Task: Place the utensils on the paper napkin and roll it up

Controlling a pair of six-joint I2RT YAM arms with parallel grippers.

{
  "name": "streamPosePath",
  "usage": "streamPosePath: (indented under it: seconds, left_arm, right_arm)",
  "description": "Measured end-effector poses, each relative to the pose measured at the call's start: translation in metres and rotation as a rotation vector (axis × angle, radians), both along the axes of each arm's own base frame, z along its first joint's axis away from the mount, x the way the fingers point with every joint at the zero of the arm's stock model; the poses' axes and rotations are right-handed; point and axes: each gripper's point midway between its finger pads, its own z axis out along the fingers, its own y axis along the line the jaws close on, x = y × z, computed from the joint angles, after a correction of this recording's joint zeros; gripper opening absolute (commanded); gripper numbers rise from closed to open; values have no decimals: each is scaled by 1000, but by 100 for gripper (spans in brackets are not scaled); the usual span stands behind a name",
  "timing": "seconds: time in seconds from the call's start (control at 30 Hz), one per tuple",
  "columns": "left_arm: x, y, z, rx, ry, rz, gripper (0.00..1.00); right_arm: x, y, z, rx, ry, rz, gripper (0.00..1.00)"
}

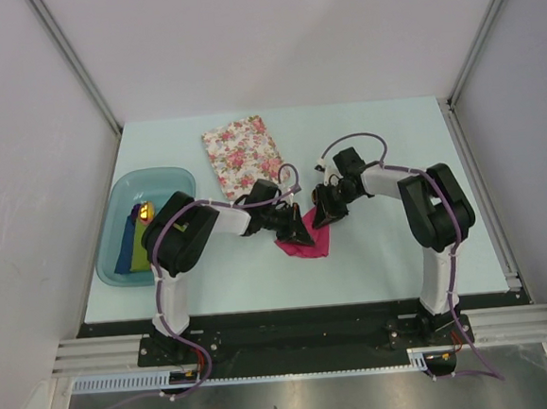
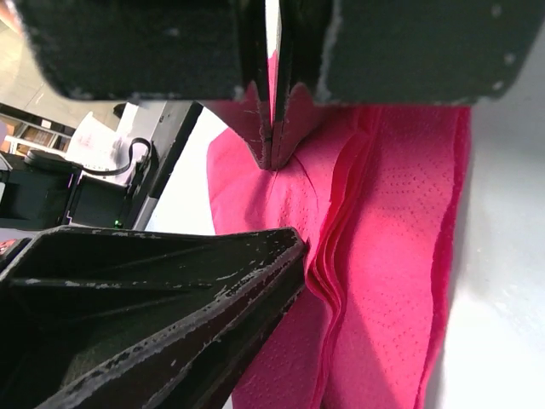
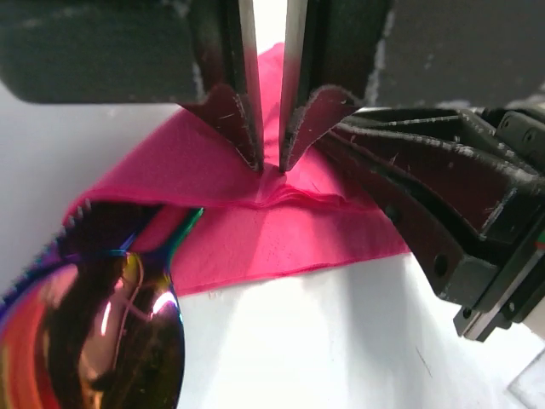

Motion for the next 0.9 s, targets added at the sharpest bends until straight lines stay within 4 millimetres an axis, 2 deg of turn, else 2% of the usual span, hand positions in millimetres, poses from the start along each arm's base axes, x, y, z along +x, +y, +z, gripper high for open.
streamPosePath:
  seconds: [0.17,0.37,0.5,0.53,0.57,0.63,0.73,0.8,0.9]
  left_arm:
    - [0,0,1,-5,-6,-3,18]
    - [1,1,10,-7,-52,7,24]
    - [5,-2,24,-22,-105,13,23]
    - [6,-3,26,-25,-114,14,21]
    - [7,-3,26,-25,-119,15,14]
    - [6,-3,22,-10,-122,15,7]
    - [3,-3,10,12,-116,8,5]
    - [1,-3,0,23,-97,3,7]
    - [1,-3,0,16,-87,-4,19]
  right_arm:
    - [-2,3,-5,13,16,13,15]
    - [-2,2,-6,12,7,28,14]
    - [-2,2,-6,16,2,37,14]
    - [-2,2,-6,17,1,41,14]
    - [-2,2,-6,19,-1,43,14]
    - [-2,2,-6,22,-4,49,14]
    - [-3,2,-6,23,-10,57,14]
    - [-3,2,-6,25,-16,65,14]
    - [-3,2,-6,27,-23,74,13]
